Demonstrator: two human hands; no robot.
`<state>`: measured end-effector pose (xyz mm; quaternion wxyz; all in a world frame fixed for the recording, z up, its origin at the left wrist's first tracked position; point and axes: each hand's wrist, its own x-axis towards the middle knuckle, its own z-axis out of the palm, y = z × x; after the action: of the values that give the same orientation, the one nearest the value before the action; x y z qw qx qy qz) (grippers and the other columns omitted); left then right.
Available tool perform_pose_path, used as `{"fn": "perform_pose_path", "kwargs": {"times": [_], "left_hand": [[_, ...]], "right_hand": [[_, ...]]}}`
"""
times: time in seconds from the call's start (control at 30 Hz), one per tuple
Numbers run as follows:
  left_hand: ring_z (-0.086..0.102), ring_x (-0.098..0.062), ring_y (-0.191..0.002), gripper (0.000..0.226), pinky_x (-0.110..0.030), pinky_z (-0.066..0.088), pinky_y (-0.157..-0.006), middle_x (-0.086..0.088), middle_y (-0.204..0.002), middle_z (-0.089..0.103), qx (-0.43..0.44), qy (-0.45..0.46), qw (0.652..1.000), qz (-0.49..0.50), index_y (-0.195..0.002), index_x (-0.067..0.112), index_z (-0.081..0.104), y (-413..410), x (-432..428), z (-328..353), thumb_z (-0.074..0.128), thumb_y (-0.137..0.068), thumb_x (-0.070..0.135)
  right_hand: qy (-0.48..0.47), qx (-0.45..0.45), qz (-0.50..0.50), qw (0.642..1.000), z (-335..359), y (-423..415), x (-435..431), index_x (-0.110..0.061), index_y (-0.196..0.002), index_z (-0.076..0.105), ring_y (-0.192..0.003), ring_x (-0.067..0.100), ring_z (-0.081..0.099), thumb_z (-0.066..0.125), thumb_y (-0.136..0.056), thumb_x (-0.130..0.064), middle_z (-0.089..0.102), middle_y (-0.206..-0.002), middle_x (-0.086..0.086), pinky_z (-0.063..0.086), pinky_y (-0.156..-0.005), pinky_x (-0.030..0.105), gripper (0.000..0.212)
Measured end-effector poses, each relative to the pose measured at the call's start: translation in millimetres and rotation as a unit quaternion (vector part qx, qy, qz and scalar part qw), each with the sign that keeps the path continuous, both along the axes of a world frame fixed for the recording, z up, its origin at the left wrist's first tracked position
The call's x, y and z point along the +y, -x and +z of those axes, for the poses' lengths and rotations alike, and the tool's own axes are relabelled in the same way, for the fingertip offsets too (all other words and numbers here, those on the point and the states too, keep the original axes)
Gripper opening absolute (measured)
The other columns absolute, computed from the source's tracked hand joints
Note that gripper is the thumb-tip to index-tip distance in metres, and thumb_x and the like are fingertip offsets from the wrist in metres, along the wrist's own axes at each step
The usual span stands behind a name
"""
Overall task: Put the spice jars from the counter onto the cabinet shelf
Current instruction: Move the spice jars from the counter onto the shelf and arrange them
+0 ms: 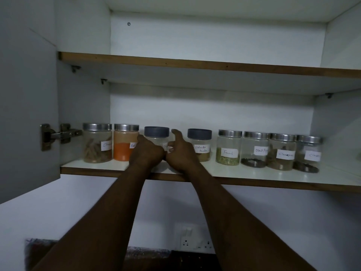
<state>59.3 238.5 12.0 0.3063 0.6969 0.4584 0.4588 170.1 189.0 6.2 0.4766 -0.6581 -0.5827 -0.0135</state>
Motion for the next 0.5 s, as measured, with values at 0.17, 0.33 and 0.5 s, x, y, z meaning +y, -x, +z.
{"fn": "perform_pose_path", "kwargs": {"times": [0.17, 0.33, 0.5], "left_hand": [[0.057, -0.031, -0.103, 0.077, -0.047, 0.053, -0.096, -0.012, -0.111, 0.056, 0.091, 0.042, 0.994, -0.040, -0.151, 0.011, 0.023, -7, 8, 6, 0.063, -0.086, 0.010], [0.062, -0.027, -0.100, 0.071, -0.039, 0.054, -0.084, -0.010, -0.118, 0.065, 0.065, -0.037, 0.997, -0.014, -0.142, 0.017, 0.034, -12, 9, -4, 0.067, -0.080, 0.025], [0.053, -0.034, -0.131, 0.092, -0.046, 0.044, -0.109, -0.012, -0.154, 0.046, 0.102, 0.003, 0.989, -0.111, -0.159, 0.019, 0.008, -17, 13, 2, 0.065, -0.088, 0.005]], "right_hand": [[-0.103, 0.018, -0.121, 0.987, -4, -1, -10, -0.017, -0.138, 0.048, -0.112, 0.026, 0.065, 0.075, -0.082, -0.009, 0.069, -0.121, 0.008, 0.054, -0.092, 0.034, 0.062], [-0.091, -0.010, -0.156, 0.984, -4, 2, -9, -0.013, -0.143, 0.040, -0.124, 0.031, 0.058, 0.078, -0.079, -0.017, 0.055, -0.139, 0.011, 0.051, -0.095, 0.038, 0.075], [-0.083, -0.015, -0.188, 0.979, -5, 2, -8, -0.014, -0.141, 0.039, -0.120, 0.031, 0.060, 0.079, -0.076, -0.019, 0.051, -0.140, 0.010, 0.052, -0.089, 0.038, 0.076]]}}
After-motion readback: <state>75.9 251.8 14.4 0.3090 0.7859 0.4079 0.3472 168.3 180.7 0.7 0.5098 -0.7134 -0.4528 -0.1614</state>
